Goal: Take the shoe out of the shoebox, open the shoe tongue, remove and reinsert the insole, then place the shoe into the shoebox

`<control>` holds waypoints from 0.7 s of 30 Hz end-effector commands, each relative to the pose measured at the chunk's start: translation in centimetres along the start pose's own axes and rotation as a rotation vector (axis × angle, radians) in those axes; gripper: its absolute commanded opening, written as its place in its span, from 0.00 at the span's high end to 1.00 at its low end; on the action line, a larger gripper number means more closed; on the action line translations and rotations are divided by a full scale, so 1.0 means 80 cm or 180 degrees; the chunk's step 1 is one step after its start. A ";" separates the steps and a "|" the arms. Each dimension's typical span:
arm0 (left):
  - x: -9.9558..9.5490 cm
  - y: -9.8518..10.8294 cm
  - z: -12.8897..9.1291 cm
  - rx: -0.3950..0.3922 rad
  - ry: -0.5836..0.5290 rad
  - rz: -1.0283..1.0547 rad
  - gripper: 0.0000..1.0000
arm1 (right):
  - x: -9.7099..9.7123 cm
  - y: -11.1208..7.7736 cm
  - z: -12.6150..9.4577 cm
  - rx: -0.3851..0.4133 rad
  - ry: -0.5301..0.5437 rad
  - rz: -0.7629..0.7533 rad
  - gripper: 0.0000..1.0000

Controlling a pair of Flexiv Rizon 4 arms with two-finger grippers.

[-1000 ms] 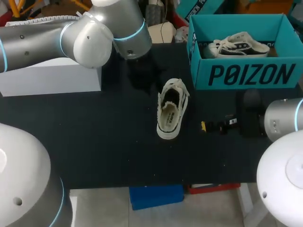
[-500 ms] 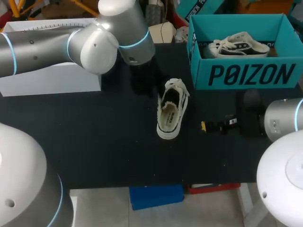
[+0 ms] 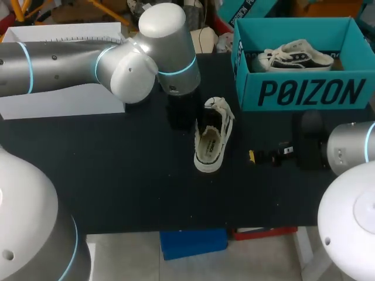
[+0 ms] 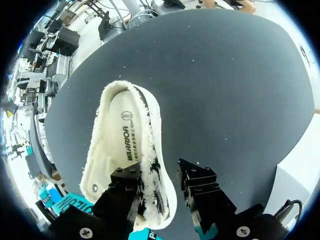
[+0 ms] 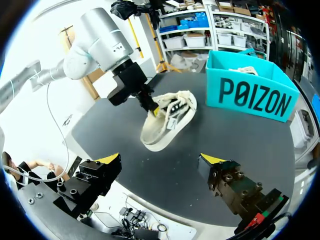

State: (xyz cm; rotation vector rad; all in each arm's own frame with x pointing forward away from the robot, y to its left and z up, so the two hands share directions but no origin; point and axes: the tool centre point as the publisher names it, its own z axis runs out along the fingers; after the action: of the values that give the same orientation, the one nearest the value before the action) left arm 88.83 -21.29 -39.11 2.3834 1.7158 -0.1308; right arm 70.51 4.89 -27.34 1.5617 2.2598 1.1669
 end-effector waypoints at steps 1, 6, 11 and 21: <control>-0.005 0.010 0.028 0.0006 0.0028 0.0025 0.66 | 0.000 -0.002 0.001 -0.0011 0.0005 0.0003 0.00; -0.004 0.019 0.036 -0.0021 0.0056 0.0027 0.67 | 0.000 -0.002 0.001 -0.0011 0.0005 0.0003 0.00; -0.004 0.027 0.040 -0.0075 0.0135 0.0056 0.97 | 0.000 -0.002 0.001 -0.0011 0.0005 0.0003 0.00; -0.008 0.035 0.016 -0.0152 0.0043 0.0039 1.00 | 0.000 -0.002 0.001 -0.0011 0.0005 0.0003 0.00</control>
State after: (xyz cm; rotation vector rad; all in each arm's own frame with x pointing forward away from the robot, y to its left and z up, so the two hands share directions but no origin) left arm 91.41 -23.67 -40.66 2.3663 1.7068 -0.0783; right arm 70.51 4.89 -27.34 1.5617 2.2598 1.1669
